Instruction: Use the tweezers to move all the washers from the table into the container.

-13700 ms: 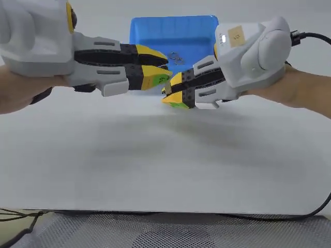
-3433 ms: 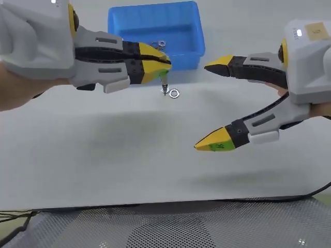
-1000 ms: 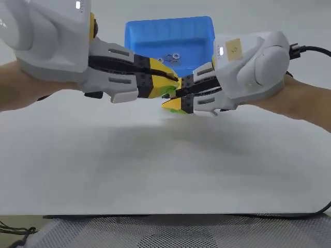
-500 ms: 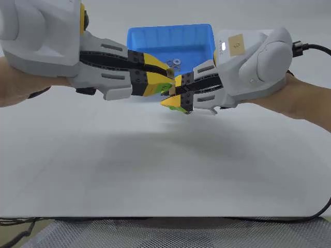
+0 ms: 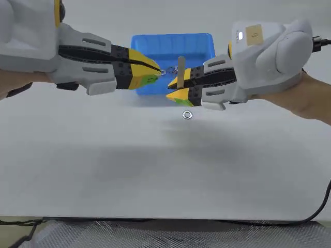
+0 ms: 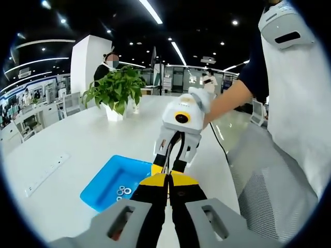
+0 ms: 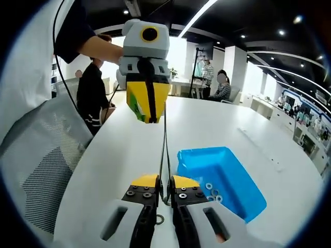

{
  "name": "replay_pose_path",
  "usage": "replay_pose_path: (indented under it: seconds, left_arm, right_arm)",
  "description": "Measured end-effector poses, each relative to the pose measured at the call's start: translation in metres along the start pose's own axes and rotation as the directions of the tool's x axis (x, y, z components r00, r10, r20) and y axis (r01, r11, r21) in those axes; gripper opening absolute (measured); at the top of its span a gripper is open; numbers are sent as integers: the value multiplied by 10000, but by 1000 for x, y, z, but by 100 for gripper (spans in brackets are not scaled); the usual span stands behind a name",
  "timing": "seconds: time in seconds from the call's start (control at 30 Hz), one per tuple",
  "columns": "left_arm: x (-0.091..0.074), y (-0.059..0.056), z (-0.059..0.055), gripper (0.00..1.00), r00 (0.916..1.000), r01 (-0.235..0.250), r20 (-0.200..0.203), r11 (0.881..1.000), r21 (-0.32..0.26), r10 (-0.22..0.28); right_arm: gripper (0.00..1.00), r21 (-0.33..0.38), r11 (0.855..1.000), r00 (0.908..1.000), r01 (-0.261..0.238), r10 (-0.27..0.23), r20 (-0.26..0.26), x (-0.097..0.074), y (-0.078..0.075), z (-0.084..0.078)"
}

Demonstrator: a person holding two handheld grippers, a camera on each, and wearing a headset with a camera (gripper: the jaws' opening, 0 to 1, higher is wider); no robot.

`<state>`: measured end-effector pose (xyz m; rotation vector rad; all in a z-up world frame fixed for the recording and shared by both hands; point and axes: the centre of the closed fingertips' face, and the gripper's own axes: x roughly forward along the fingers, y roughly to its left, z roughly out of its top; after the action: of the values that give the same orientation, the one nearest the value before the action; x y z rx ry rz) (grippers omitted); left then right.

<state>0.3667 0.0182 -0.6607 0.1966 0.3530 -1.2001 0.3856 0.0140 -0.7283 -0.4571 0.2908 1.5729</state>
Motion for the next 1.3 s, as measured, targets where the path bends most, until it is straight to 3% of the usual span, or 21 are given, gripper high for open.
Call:
replay_pose_path:
  seconds: [0.2, 0.4, 0.6, 0.63, 0.67, 0.7, 0.87, 0.97, 1.1, 1.3]
  left_arm:
    - [-14, 0, -6, 4, 9998, -187, -51, 9998, -58, 186]
    - [-23, -1, -15, 4, 9991, -402, -115, 9990, -201, 399]
    - [-35, 2, -22, 5, 9983, -588, -79, 9972, -462, 585]
    - [-37, 3, -22, 7, 9982, -600, -38, 9964, -591, 599]
    - [-39, 4, -19, 15, 9973, -606, 352, 9922, -1085, 648]
    - [-42, 9, -18, 21, 9949, -811, 498, 9899, -1160, 873]
    - [-55, 24, -33, 42, 9861, -1657, -56, 9810, -1006, 1659]
    - [-62, 28, -40, 54, 9772, -2120, -188, 9689, -1273, 2114]
    - [-67, 18, -41, 63, 9663, -2573, -456, 9567, -1360, 2534]
    - [-74, 12, -45, 70, 9583, -2833, -817, 9482, -1437, 2739]
  right_arm:
    - [9, -245, 9996, 9998, 134, -129, 171, -21, -13, 25]
    - [9, -426, 9980, 9986, 471, -460, 263, -29, -40, 39]
    - [9, -594, 9946, 9964, 848, -840, 146, -25, -68, 39]
    - [9, -591, 9942, 9960, 896, -891, 119, -24, -71, 38]
    - [9, -599, 9938, 9956, 933, -929, 94, -22, -75, 37]
    - [9, -589, 9939, 9957, 929, -925, 85, -22, -76, 37]
    - [9, -468, 9947, 9954, 919, -930, -209, -7, -83, 17]
    - [9, -401, 9951, 9953, 909, -922, -311, 1, -84, 7]
    - [9, -259, 9949, 9945, 970, -979, -360, 11, -88, -4]
    - [9, -278, 9946, 9946, 1003, -1009, -233, 22, -89, -12]
